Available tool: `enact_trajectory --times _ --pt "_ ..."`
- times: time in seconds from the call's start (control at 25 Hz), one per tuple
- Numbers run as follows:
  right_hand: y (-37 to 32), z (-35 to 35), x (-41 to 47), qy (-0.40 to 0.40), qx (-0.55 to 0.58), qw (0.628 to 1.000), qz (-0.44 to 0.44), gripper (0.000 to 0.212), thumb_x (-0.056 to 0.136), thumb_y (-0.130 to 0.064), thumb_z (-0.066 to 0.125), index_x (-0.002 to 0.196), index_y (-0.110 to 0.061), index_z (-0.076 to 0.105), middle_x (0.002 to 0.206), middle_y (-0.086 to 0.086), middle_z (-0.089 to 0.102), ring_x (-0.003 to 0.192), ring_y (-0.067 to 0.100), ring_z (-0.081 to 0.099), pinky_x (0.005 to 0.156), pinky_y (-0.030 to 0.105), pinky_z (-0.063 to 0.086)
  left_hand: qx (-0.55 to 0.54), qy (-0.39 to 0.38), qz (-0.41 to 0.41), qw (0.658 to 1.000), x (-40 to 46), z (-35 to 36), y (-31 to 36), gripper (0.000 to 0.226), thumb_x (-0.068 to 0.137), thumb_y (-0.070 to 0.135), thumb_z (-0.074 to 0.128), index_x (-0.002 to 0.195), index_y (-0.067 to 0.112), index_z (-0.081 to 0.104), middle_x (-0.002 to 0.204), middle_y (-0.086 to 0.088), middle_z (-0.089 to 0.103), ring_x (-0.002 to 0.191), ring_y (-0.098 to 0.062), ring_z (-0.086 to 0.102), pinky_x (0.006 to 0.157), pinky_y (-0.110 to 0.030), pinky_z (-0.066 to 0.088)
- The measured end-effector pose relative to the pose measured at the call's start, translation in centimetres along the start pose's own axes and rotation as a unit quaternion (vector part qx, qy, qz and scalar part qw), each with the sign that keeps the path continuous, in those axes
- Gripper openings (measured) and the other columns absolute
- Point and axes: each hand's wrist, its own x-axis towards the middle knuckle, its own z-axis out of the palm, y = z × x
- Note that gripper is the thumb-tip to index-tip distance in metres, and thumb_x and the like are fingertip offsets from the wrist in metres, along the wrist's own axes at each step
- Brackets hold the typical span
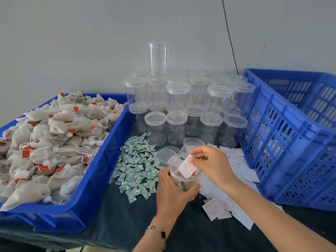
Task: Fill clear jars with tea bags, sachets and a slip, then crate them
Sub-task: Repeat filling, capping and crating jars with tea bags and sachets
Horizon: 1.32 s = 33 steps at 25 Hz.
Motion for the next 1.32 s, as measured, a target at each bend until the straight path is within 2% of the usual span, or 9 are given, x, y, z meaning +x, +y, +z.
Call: enact_trajectory --times 0.24,0.44,0.56,0.72,0.84,1.0,1.08,1.2,1.32 --pt "-0.2 0.1 0.1 0.002 -0.112 0.991 -0.068 0.014 0.091 -0.029 0.060 0.099 -0.029 0.071 0.082 -0.025 0.061 0.071 -0.014 0.054 0.063 0.004 0.040 0.011 -0.009 0.003 1.000 -0.1 -0.2 0.1 0.076 0.043 0.070 0.068 0.103 0.046 0.028 0.105 0.017 0.045 0.093 0.006 0.050 0.065 -0.011 0.042" --pt "-0.2 -2.2 -1.2 -0.096 -0.272 0.948 -0.134 0.019 0.093 -0.027 0.052 0.099 -0.034 0.069 0.097 -0.017 0.065 0.091 -0.004 0.046 0.077 0.020 0.044 0.020 0.036 -0.008 0.999 0.0 -0.3 1.1 0.080 0.042 0.066 0.075 0.109 0.039 0.040 0.102 0.016 0.052 0.085 0.000 0.055 0.063 -0.015 0.041" --pt "-1.5 -5.1 -1.3 -0.103 -0.301 0.940 -0.123 0.026 0.093 -0.016 0.044 0.095 -0.026 0.068 0.097 -0.014 0.061 0.097 0.002 0.043 0.078 0.024 0.041 0.069 0.049 0.083 0.993 1.1 -0.1 4.2 0.096 0.046 0.061 0.081 0.124 0.021 0.043 0.111 0.010 0.052 0.085 -0.004 0.056 0.066 -0.024 0.047" --pt "-5.2 -11.8 -1.0 -0.011 -0.327 0.930 -0.167 0.025 0.091 -0.011 0.045 0.086 -0.014 0.068 0.092 -0.006 0.059 0.091 0.009 0.050 0.083 0.027 0.042 0.007 0.033 0.198 0.980 3.6 0.4 12.5 0.102 0.046 0.069 0.073 0.127 0.016 0.040 0.112 0.006 0.053 0.091 -0.009 0.057 0.074 -0.028 0.053" --pt "-8.1 -17.6 -1.1 0.058 -0.337 0.925 -0.165 0.028 0.085 -0.006 0.048 0.081 -0.020 0.071 0.084 -0.009 0.061 0.077 0.008 0.058 0.071 0.019 0.043 -0.017 0.002 0.296 0.955 4.7 1.0 19.2 0.103 0.051 0.067 0.075 0.131 0.019 0.030 0.106 0.006 0.054 0.085 -0.013 0.059 0.069 -0.033 0.055" --pt "-11.0 -24.0 -0.9 0.091 -0.431 0.874 -0.204 0.018 0.075 -0.009 0.061 0.088 -0.016 0.071 0.078 -0.007 0.054 0.069 0.012 0.051 0.064 0.017 0.030 -0.033 -0.012 0.398 0.917 6.1 2.1 26.5 0.103 0.064 0.050 0.082 0.140 0.008 0.028 0.120 -0.014 0.055 0.092 -0.023 0.059 0.073 -0.034 0.052" --pt "-11.6 -26.9 -1.0 0.117 -0.475 0.840 -0.234 0.013 0.077 -0.015 0.068 0.089 -0.015 0.070 0.078 -0.007 0.052 0.069 0.013 0.049 0.066 0.019 0.029 -0.027 -0.014 0.450 0.892 7.0 2.7 29.9 0.096 0.066 0.054 0.080 0.140 0.014 0.033 0.123 -0.008 0.047 0.093 -0.012 0.054 0.072 -0.026 0.050" --pt "-11.7 -30.6 -0.9 0.181 -0.483 0.826 -0.229 0.009 0.080 -0.024 0.069 0.086 -0.018 0.067 0.070 -0.015 0.047 0.061 0.006 0.043 0.059 0.021 0.026 0.051 0.006 0.495 0.867 8.4 4.2 34.3 0.085 0.064 0.069 0.072 0.132 0.024 0.048 0.129 -0.004 0.040 0.116 -0.017 0.043 0.081 -0.026 0.041" --pt "-9.6 -32.1 -0.1 0.169 -0.523 0.813 -0.191 0.008 0.076 -0.030 0.070 0.078 -0.022 0.069 0.067 -0.009 0.061 0.061 0.012 0.053 0.057 0.026 0.026 0.164 -0.016 0.573 0.803 8.6 6.9 36.3 0.062 0.067 0.066 0.070 0.112 0.024 0.061 0.127 0.003 0.048 0.123 -0.020 0.038 0.096 -0.031 0.036"
